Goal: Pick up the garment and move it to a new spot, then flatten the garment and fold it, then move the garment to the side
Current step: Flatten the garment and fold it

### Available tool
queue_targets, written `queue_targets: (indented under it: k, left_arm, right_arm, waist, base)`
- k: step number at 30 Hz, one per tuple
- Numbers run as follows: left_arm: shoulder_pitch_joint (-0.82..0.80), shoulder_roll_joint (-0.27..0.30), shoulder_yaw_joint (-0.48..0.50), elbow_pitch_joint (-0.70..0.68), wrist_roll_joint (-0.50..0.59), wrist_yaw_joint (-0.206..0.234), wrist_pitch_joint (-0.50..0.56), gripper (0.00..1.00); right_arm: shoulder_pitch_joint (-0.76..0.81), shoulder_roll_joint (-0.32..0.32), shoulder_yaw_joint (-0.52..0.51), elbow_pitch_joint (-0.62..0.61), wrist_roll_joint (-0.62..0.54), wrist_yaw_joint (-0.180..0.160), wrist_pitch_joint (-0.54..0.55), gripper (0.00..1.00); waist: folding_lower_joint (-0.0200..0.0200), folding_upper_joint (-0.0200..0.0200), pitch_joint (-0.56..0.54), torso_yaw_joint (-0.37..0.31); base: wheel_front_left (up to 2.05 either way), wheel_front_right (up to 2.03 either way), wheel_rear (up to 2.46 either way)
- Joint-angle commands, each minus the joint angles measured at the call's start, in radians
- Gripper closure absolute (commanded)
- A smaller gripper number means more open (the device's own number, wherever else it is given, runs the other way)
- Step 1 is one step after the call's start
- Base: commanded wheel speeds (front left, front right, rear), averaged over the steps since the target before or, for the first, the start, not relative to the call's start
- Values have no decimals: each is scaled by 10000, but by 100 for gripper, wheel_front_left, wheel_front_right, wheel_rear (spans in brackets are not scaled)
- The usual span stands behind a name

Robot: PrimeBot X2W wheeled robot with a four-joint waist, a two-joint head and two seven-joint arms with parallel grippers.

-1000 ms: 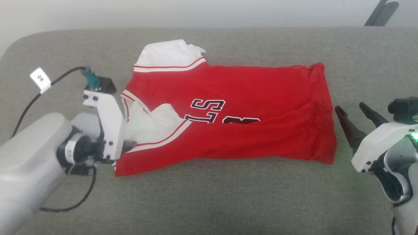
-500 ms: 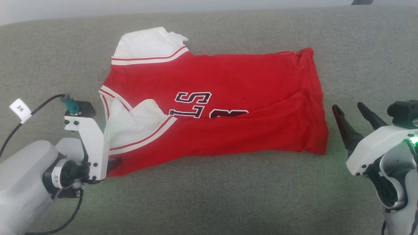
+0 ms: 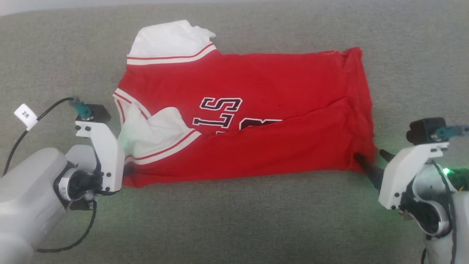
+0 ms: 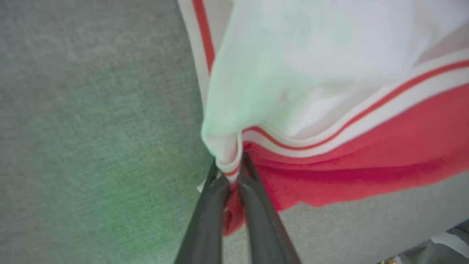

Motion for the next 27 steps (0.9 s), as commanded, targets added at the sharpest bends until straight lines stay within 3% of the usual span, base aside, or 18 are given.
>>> queue_targets:
  k: [1,8,9,10,11,20,27]
  left_arm:
    - [271,-593,-336,273,190,-68,-140,100]
    - [33,-1017,-420,633,342,-391,-224,100]
    - [11,-1064,-417,687,336,-414,-253,100]
    - [11,-1064,-417,687,336,-414,-253,100]
    - [-1,-1102,-426,741,345,-449,-272,100]
    - [-69,-777,-457,709,297,-319,122,100]
    - [30,47,-508,-545,272,387,847,100]
  right_arm:
    - [-264,-9,64,67,-102,5,378,0]
    - [-698,70,324,1170,-601,5,1978,0]
    - [-710,81,422,1289,-606,5,2127,67]
    - [-710,81,422,1289,-606,5,2127,67]
    - [-760,108,442,1374,-592,5,2216,100]
    - [-896,-237,122,848,-393,3,2645,100]
    - [-193,-913,44,-504,226,3,3620,100]
  waist:
    - [0,-1,105,108]
    - [0,-1,323,381]
    - [0,-1,338,416]
    - [0,-1,338,416]
    - [0,-1,340,439]
    - [0,-1,93,558]
    - [0,-1,-333,694]
  base:
    - [0,0,0]
    - [0,0,0]
    - [0,0,0]
    - [0,0,0]
    - [0,0,0]
    - [0,0,0]
    - [0,0,0]
